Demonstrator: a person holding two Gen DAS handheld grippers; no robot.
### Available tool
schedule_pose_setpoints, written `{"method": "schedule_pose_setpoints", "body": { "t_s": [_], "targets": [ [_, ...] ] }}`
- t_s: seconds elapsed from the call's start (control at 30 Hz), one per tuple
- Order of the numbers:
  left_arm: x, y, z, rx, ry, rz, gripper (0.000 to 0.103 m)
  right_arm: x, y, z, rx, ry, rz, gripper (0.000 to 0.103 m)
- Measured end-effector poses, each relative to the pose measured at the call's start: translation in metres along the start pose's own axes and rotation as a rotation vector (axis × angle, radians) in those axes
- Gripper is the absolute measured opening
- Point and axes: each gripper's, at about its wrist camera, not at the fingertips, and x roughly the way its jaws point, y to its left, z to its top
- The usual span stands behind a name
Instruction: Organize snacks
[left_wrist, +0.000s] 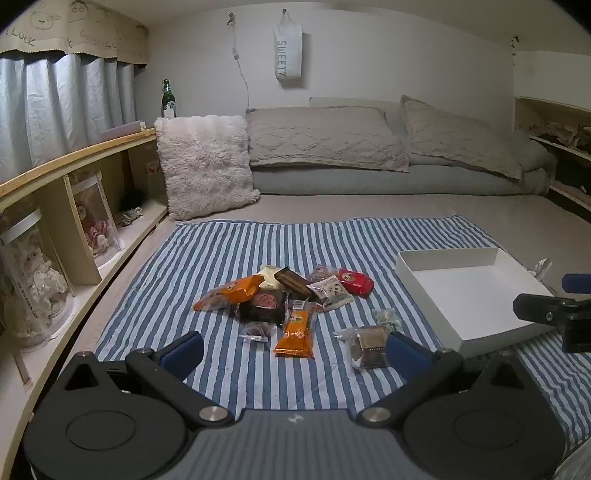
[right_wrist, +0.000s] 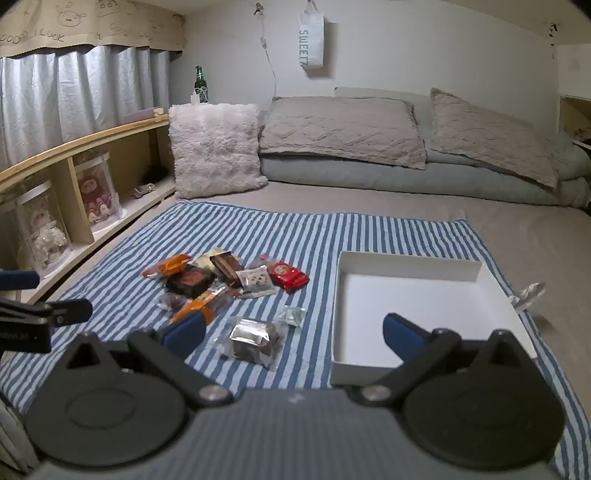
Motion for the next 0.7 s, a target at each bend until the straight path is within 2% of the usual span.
{"method": "schedule_pose_setpoints", "body": {
  "t_s": [0.7],
  "targets": [
    [0.0001, 0.0003, 0.0001, -0.006, 0.001, -0.006, 0.103, -0.0023, -0.001, -0.0018, -0.003, 0.001, -0.006, 0.103]
  ]
}}
